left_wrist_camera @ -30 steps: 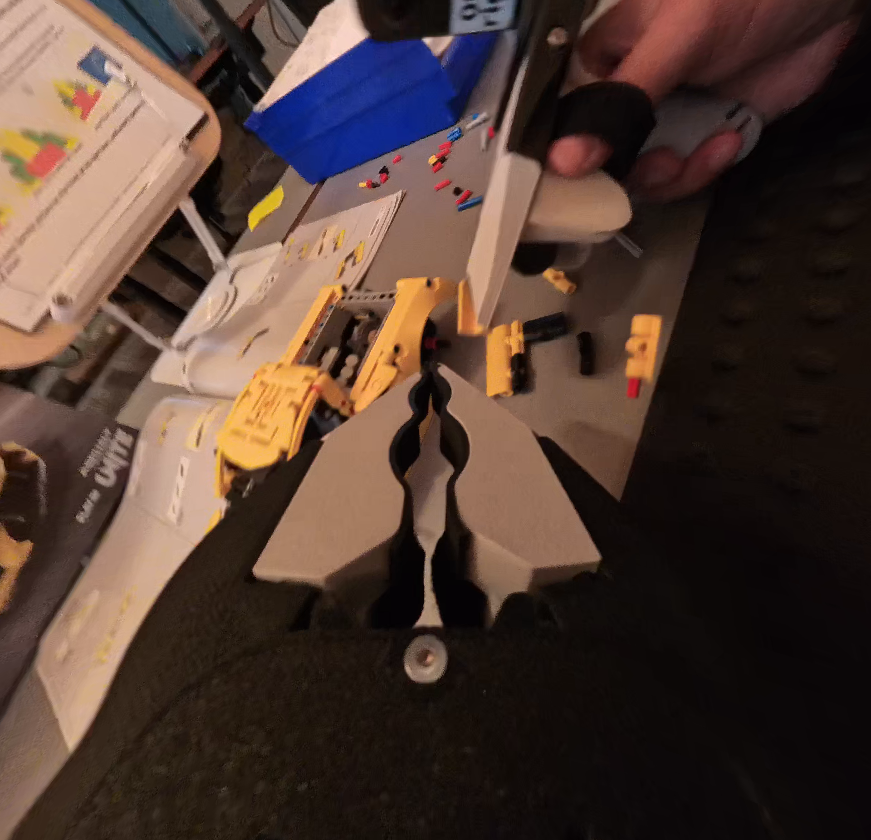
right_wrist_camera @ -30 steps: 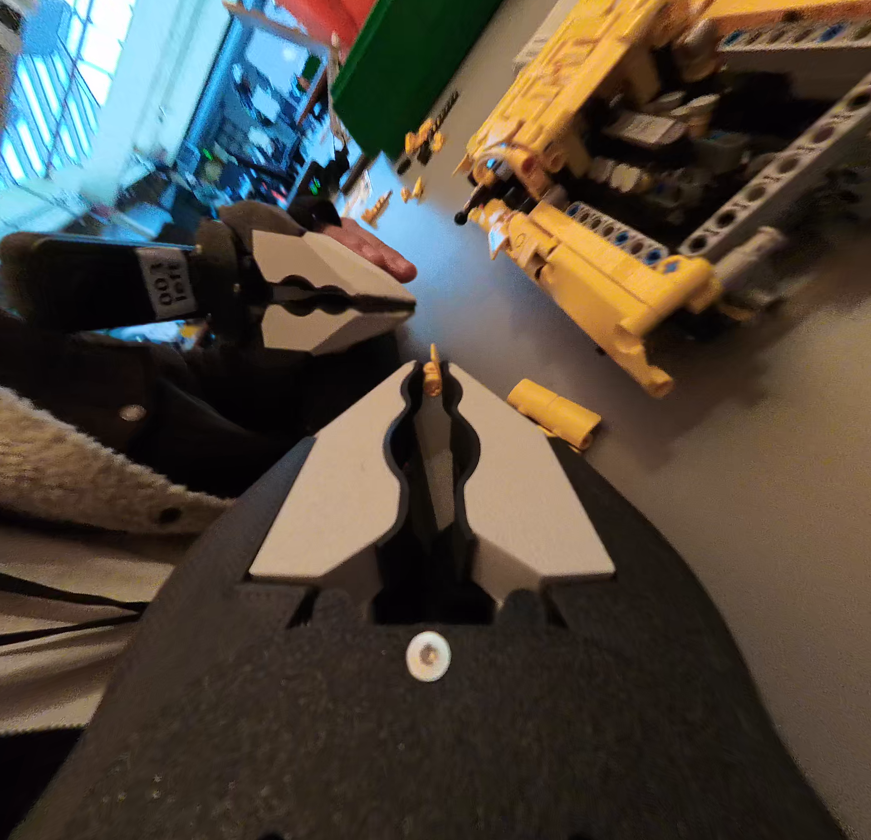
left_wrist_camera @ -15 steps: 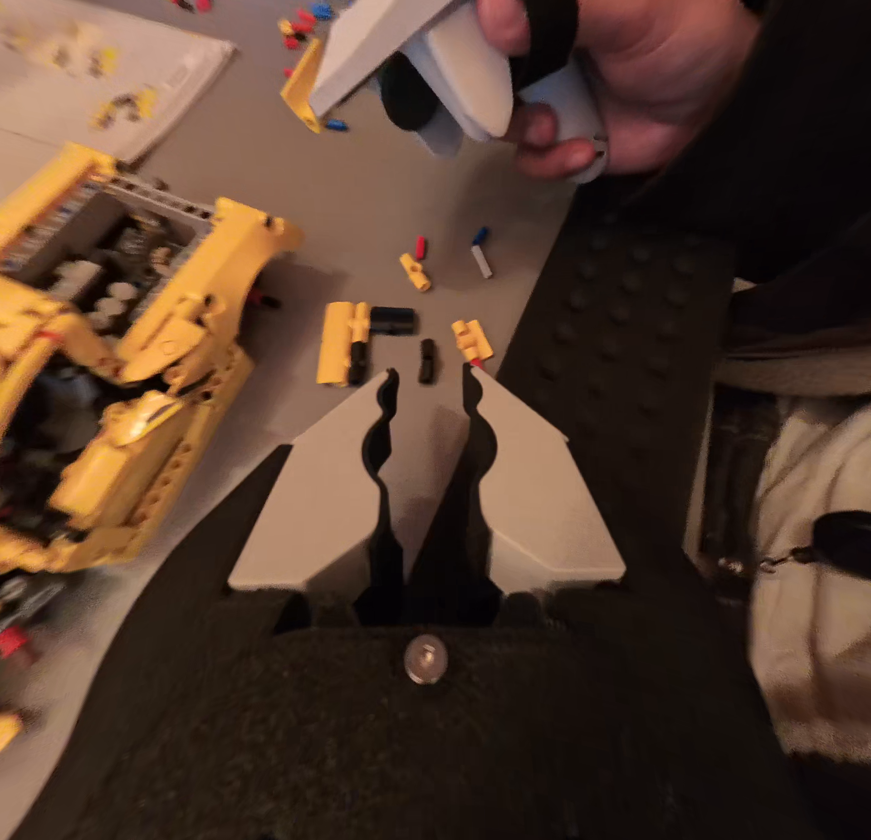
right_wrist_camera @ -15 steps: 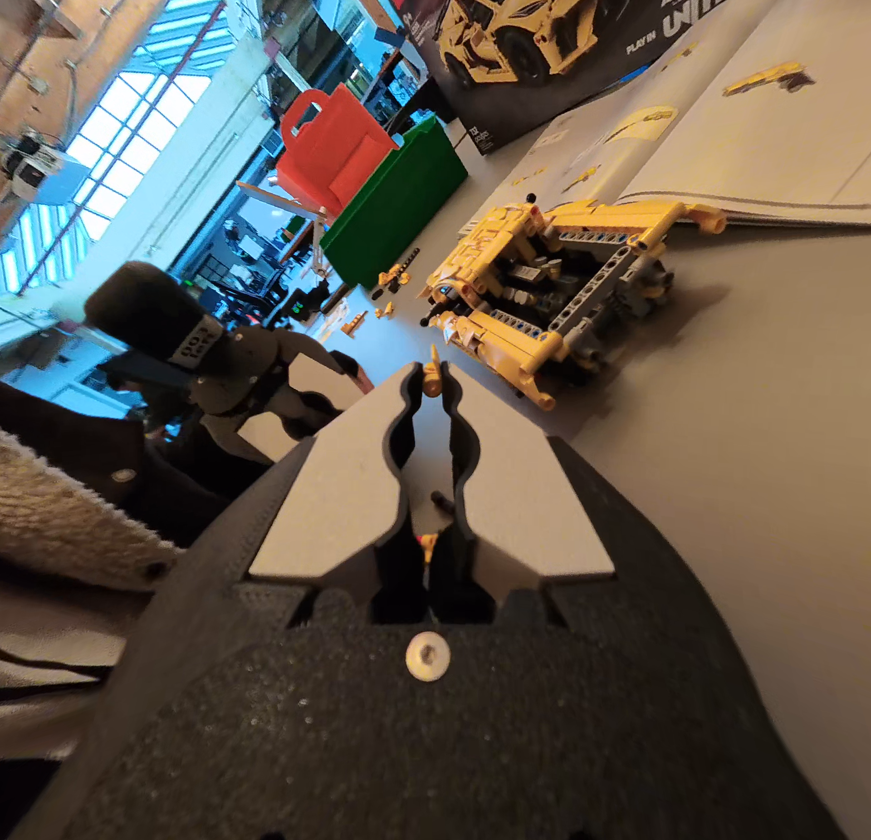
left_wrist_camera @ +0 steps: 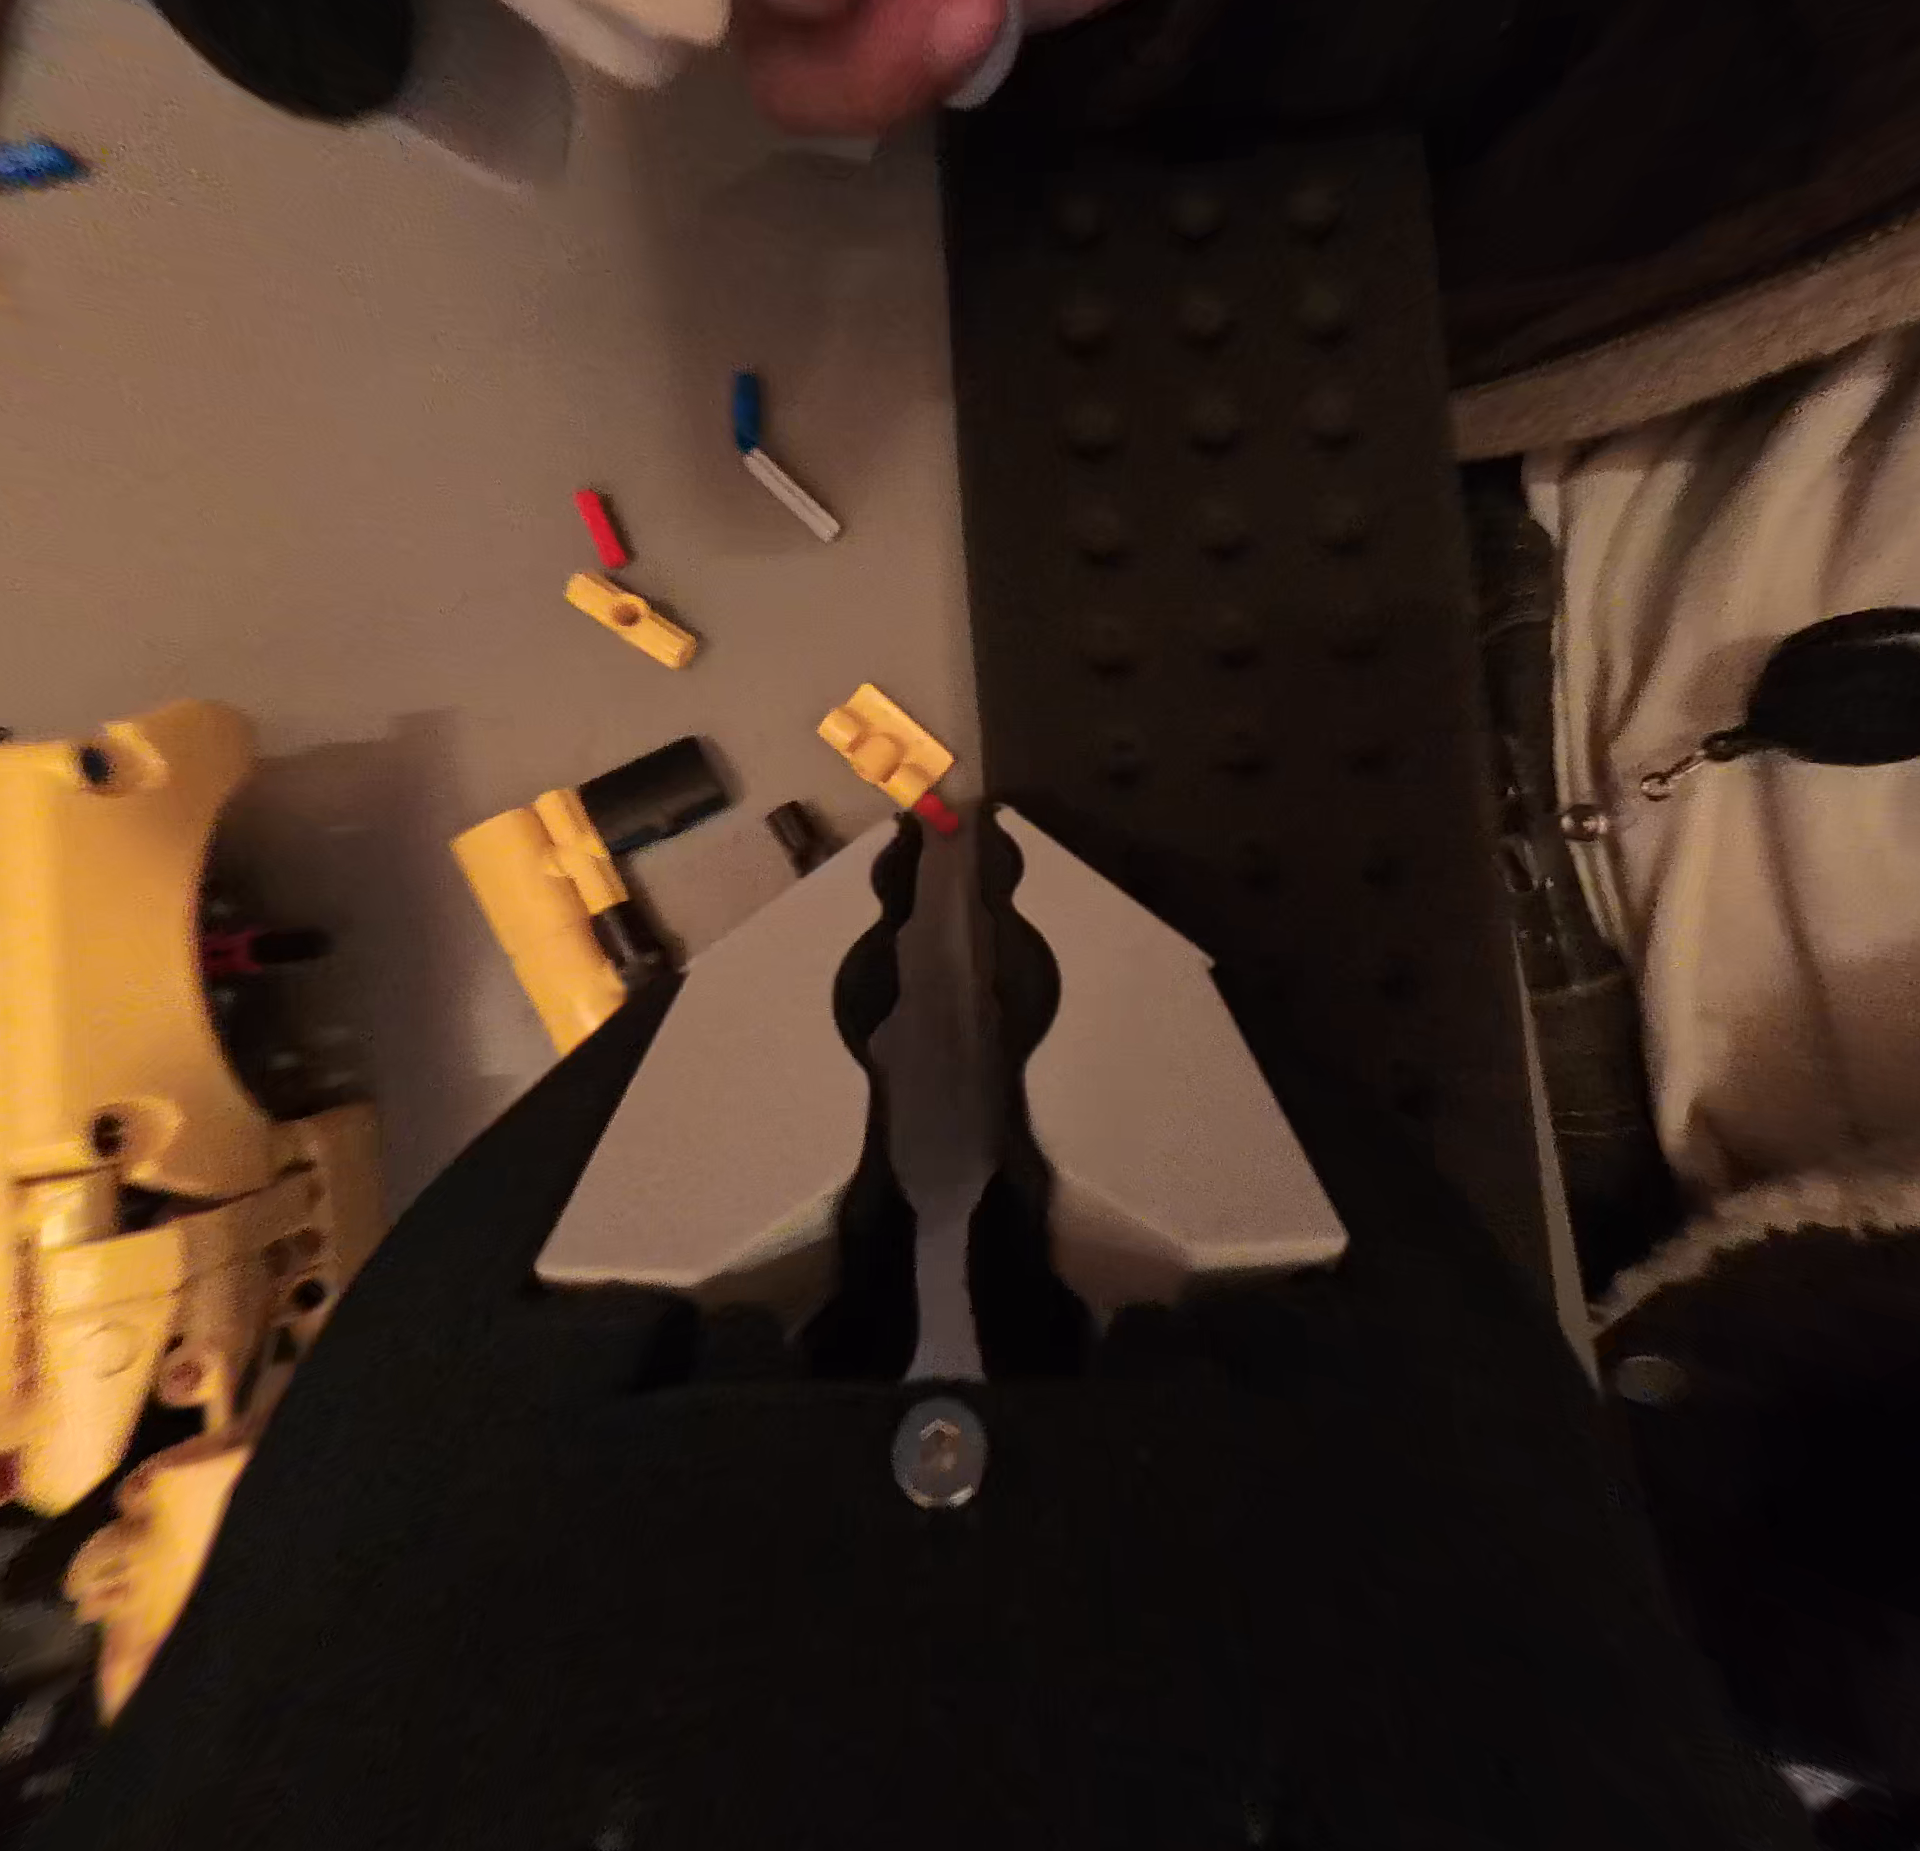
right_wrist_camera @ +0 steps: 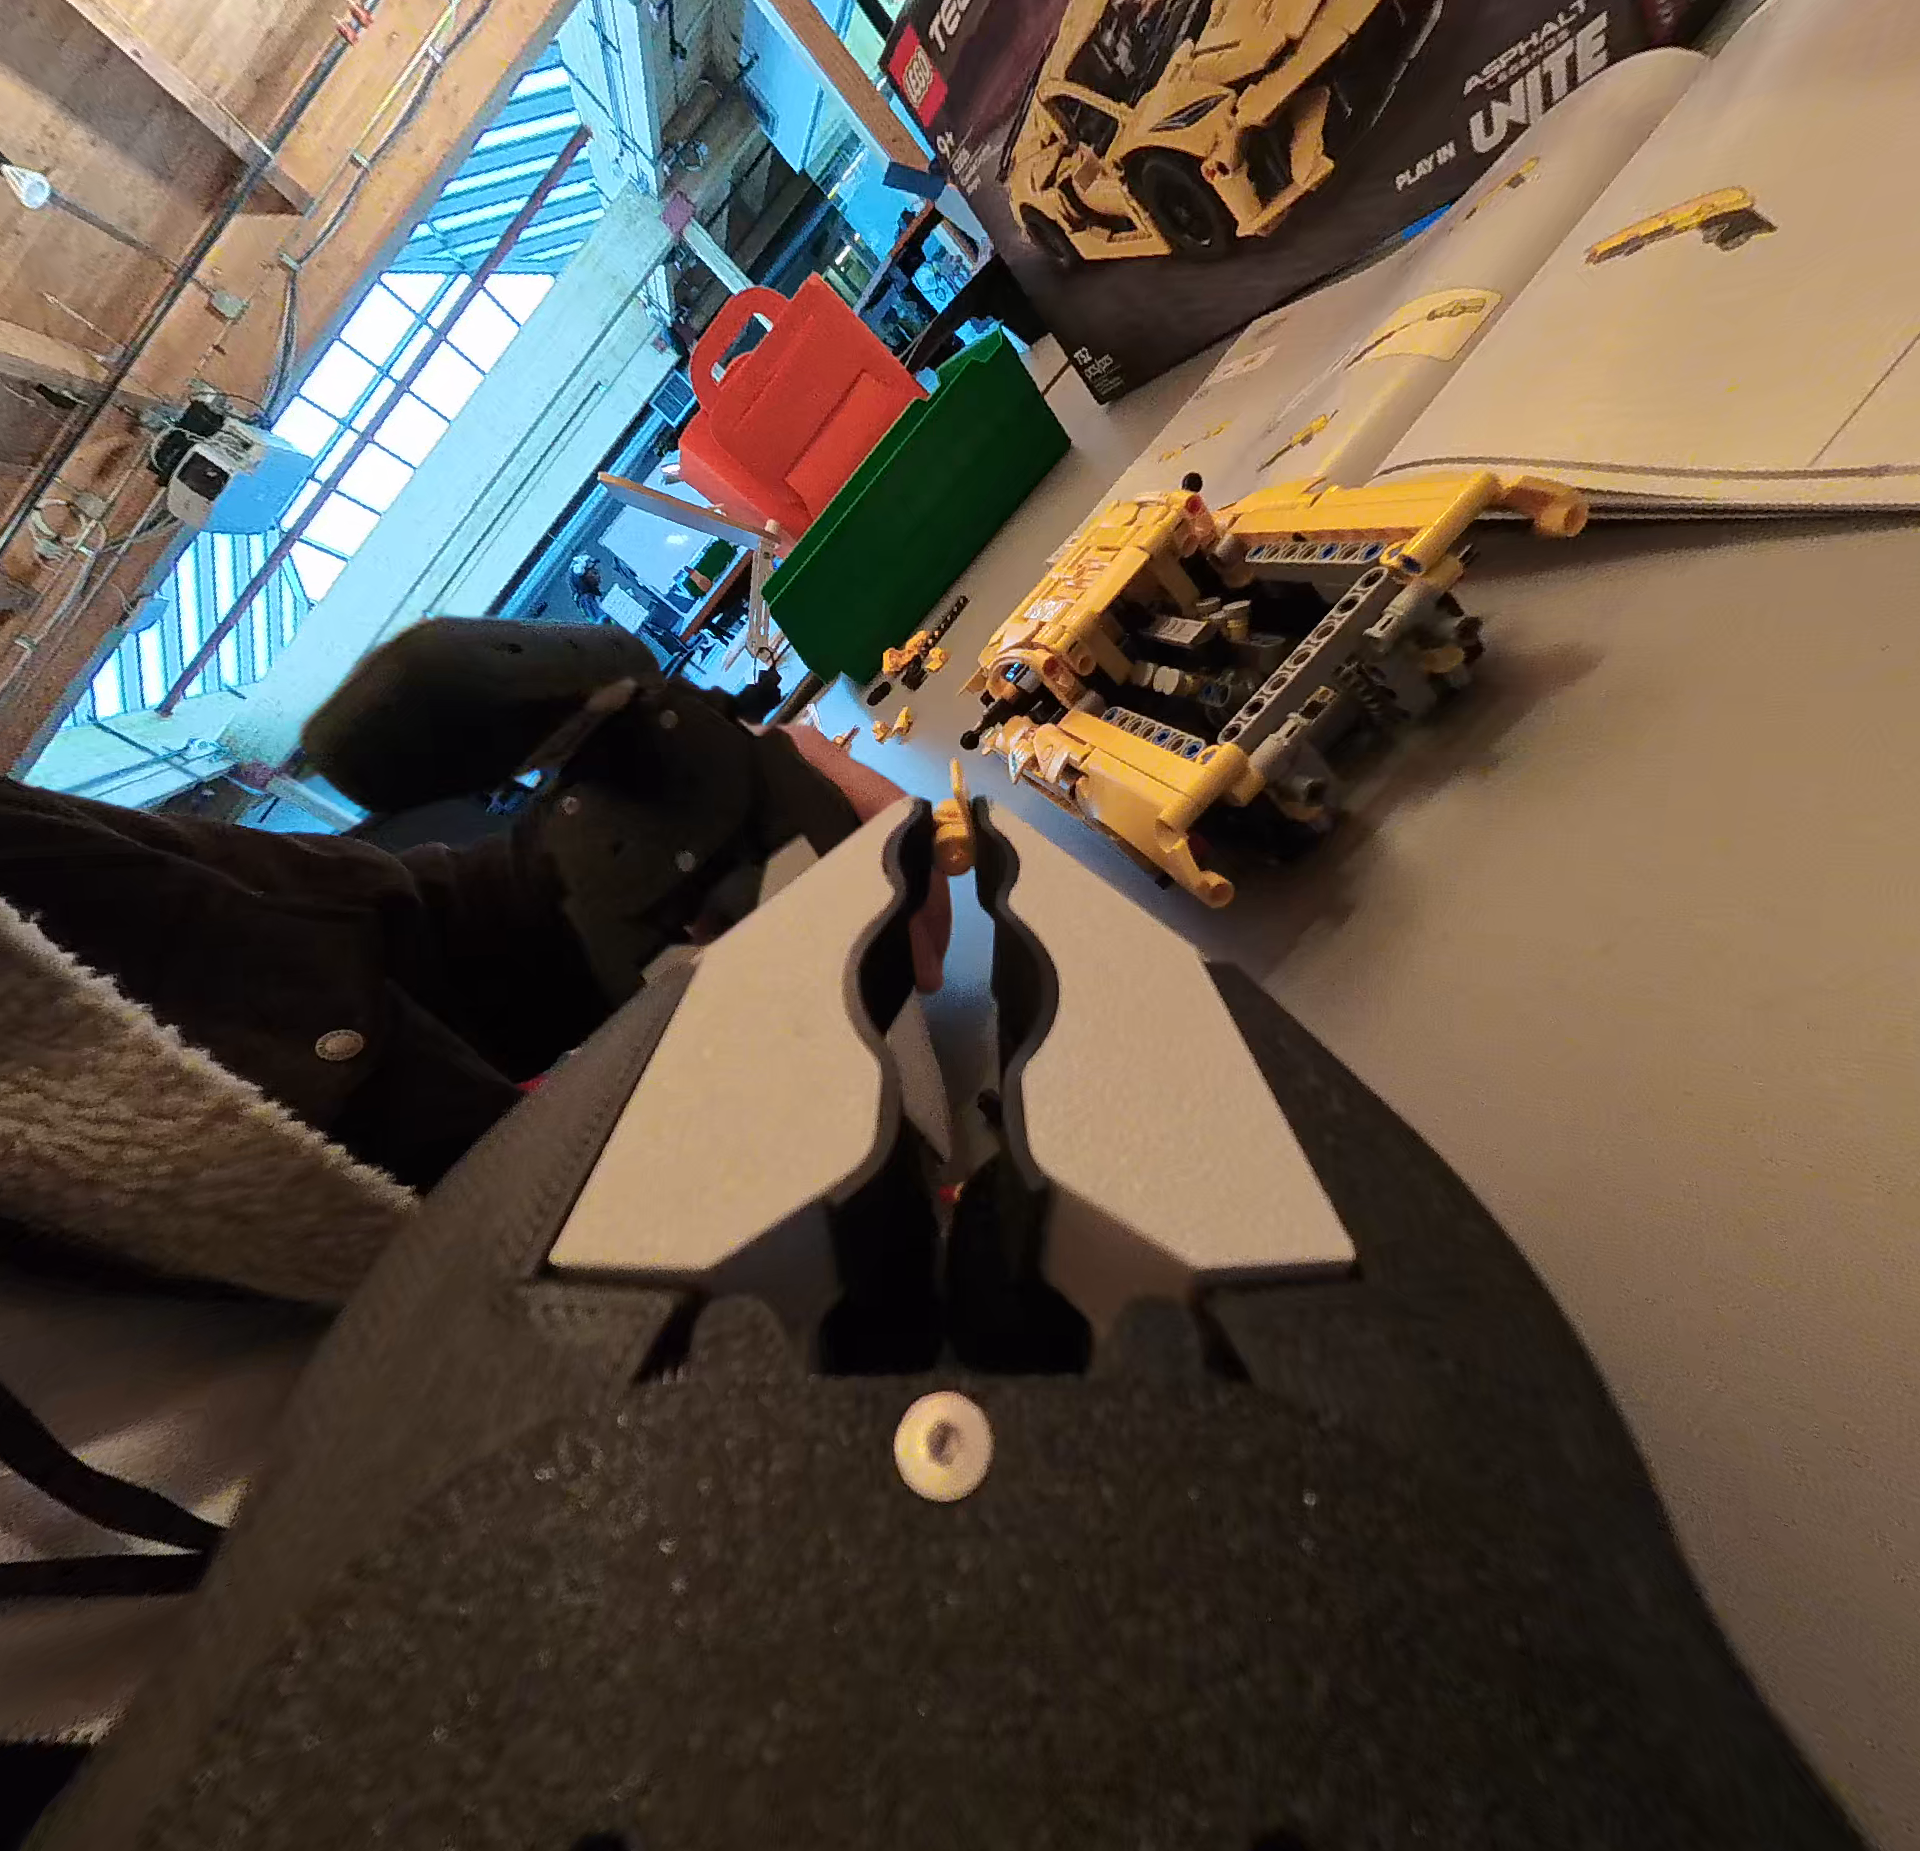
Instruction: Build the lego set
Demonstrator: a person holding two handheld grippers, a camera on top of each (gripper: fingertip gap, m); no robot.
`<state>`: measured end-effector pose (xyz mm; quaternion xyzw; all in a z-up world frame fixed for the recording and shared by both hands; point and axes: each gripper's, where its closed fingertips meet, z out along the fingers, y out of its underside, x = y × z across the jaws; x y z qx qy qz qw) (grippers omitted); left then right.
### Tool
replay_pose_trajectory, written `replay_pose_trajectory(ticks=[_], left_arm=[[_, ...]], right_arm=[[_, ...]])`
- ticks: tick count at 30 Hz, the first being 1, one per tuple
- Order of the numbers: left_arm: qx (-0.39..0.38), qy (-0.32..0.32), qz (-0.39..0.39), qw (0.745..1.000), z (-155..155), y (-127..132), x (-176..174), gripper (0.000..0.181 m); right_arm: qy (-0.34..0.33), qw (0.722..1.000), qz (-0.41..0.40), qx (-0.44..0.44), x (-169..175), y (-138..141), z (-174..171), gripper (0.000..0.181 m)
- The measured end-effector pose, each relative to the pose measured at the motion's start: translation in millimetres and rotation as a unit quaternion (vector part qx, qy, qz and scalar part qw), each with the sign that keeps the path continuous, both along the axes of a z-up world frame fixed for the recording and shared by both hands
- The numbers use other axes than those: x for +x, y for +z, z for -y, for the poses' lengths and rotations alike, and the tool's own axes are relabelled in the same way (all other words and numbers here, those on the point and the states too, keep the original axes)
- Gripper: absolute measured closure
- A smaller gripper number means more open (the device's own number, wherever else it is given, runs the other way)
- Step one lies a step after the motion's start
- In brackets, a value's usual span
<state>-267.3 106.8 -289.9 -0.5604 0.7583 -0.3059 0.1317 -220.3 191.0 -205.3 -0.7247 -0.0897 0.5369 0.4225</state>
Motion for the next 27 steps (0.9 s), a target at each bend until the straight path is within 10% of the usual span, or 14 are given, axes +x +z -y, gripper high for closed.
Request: replay_pose_trajectory(ticks=[11, 27], left_arm=[[-0.134, 0.027, 0.074, 0.988, 11, 20, 38, 0.165], [0.017, -0.049, 0.047, 0.998, -5, -10, 54, 0.161]], right_arm=[[-0.029, 1.0, -0.009, 0.008, 23, 7, -4, 0.175], [-0.034, 0.999, -0.024, 0.004, 31, 8, -4, 0.174]])
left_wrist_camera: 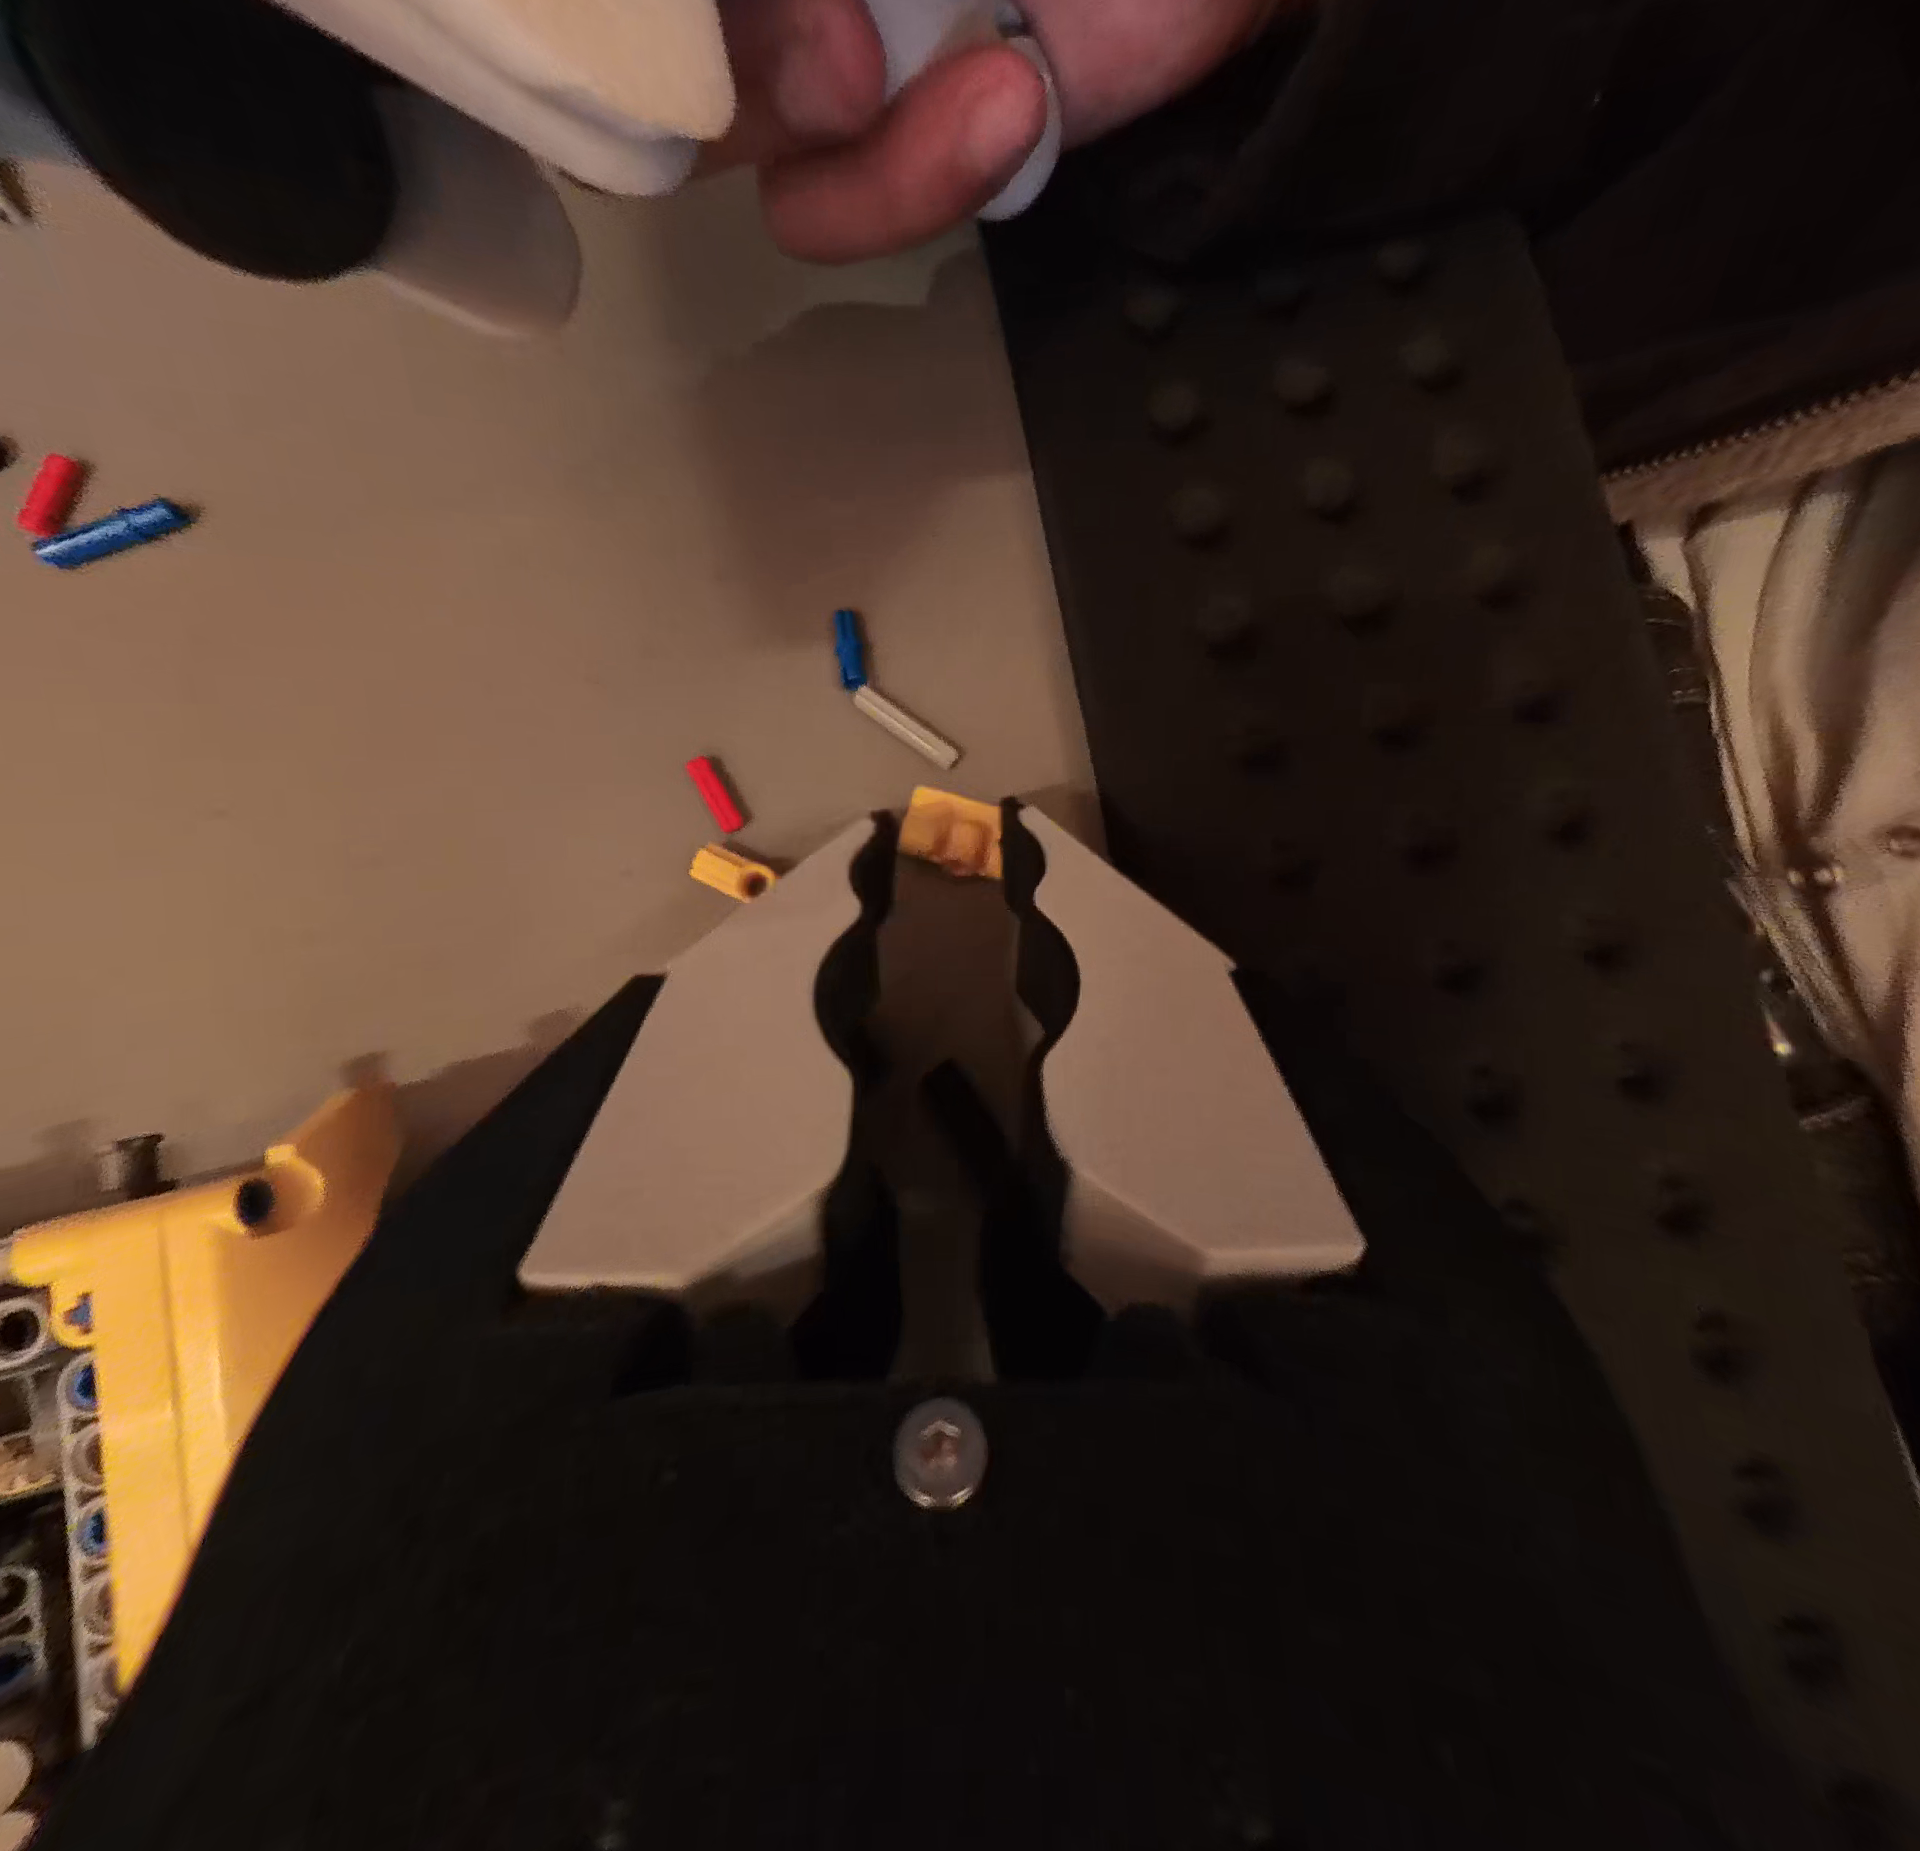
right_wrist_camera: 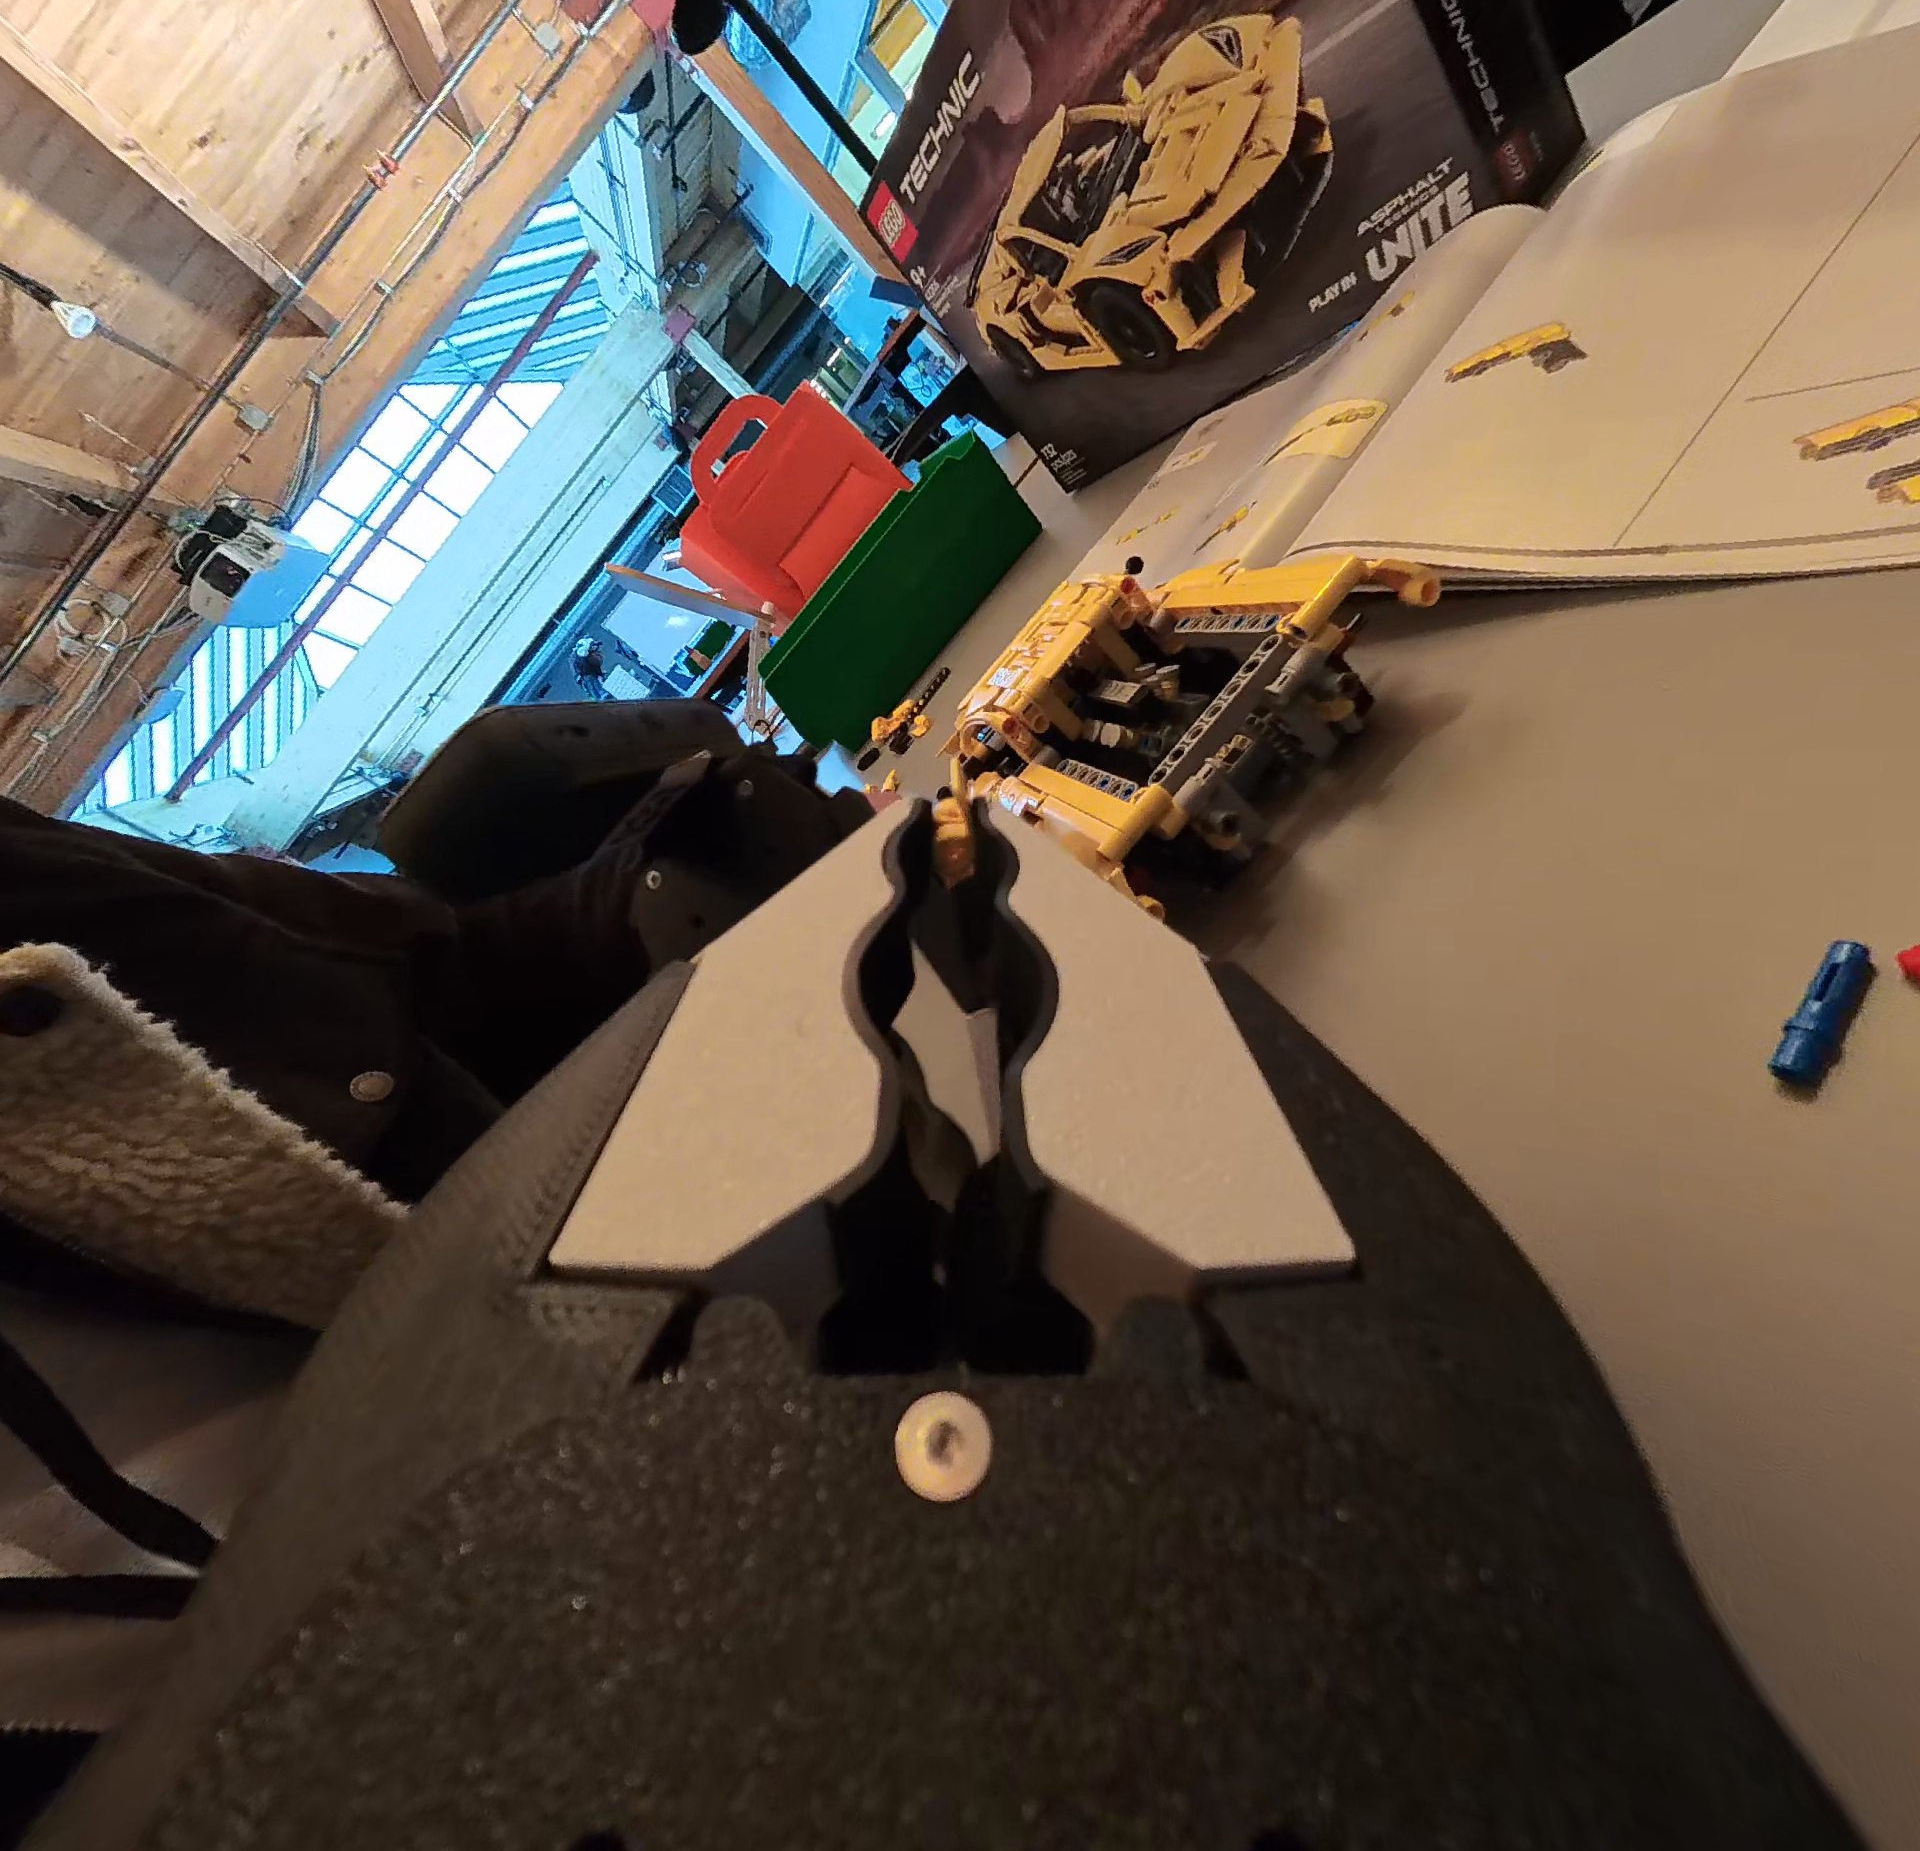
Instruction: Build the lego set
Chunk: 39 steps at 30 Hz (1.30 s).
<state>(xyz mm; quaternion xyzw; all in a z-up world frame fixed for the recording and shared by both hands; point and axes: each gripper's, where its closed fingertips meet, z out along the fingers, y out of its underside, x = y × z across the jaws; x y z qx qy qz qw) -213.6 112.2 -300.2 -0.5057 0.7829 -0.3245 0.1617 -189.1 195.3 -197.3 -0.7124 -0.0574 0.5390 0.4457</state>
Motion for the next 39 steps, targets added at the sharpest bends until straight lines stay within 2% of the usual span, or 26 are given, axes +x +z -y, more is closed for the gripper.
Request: replay_pose_trajectory(ticks=[2, 5, 9, 10, 11, 14, 16, 20, 24, 26, 27, 29, 30, 34, 37, 39], left_arm=[[0.014, 0.023, -0.007, 1.0, -6, 0, 0, 0.165], [0.012, 0.119, -0.038, 0.992, -26, -1, -5, 0.166], [-0.006, 0.204, -0.033, 0.978, -33, 1, -20, 0.167], [-0.014, 0.226, -0.02, 0.974, -35, 5, -22, 0.167], [-0.029, 0.251, 0.001, 0.968, -38, 12, -23, 0.181], [-0.127, 0.338, 0.095, 0.928, -49, 47, -22, 0.181], [-0.161, 0.382, 0.146, 0.898, -58, 64, -26, 0.181], [-0.146, 0.404, 0.159, 0.889, -62, 68, -45, 0.181], [-0.093, 0.385, 0.16, 0.904, -56, 76, -77, 0.181], [-0.087, 0.353, 0.167, 0.916, -40, 80, -95, 0.176], [-0.092, 0.339, 0.168, 0.921, -29, 81, -103, 0.167], [-0.099, 0.323, 0.158, 0.928, -6, 75, -115, 0.151], [-0.101, 0.321, 0.145, 0.931, 6, 70, -119, 0.151], [-0.105, 0.366, 0.15, 0.912, 40, 65, -117, 0.152], [-0.035, 0.399, 0.132, 0.907, 45, 51, -116, 0.154], [-0.007, 0.395, 0.12, 0.911, 48, 44, -113, 0.156]], right_arm=[[0.001, 1.0, 0.002, -0.001, -1, -1, 0, 0.174], [0.003, 1.0, 0.001, -0.002, -1, -1, 0, 0.175], [0.006, 1.0, 0.003, -0.004, -3, -2, 0, 0.174], [0.008, 1.0, 0.007, -0.003, -4, -3, 1, 0.174], [0.008, 1.0, 0.013, -0.003, -5, -4, 1, 0.174], [0.01, 0.999, 0.036, 0.007, -10, -5, 3, 0.174], [0.011, 0.999, 0.04, 0.013, -16, -4, 4, 0.174], [0.022, 0.998, 0.055, 0.011, -26, -8, 5, 0.174], [0.013, 0.999, 0.042, 0.005, -19, -8, 3, 0.174], [0.011, 0.999, 0.039, 0.004, -18, -8, 2, 0.174], [0.012, 0.999, 0.041, 0.003, -19, -9, 2, 0.174], [0.017, 0.999, 0.048, 0.001, -22, -11, 2, 0.174], [0.018, 0.998, 0.053, 0.001, -23, -12, 2, 0.174], [0.018, 0.998, 0.064, 0.004, -25, -14, 2, 0.174], [0.017, 0.998, 0.064, 0.006, -25, -13, 3, 0.174], [0.018, 0.998, 0.064, 0.008, -25, -13, 3, 0.174]])
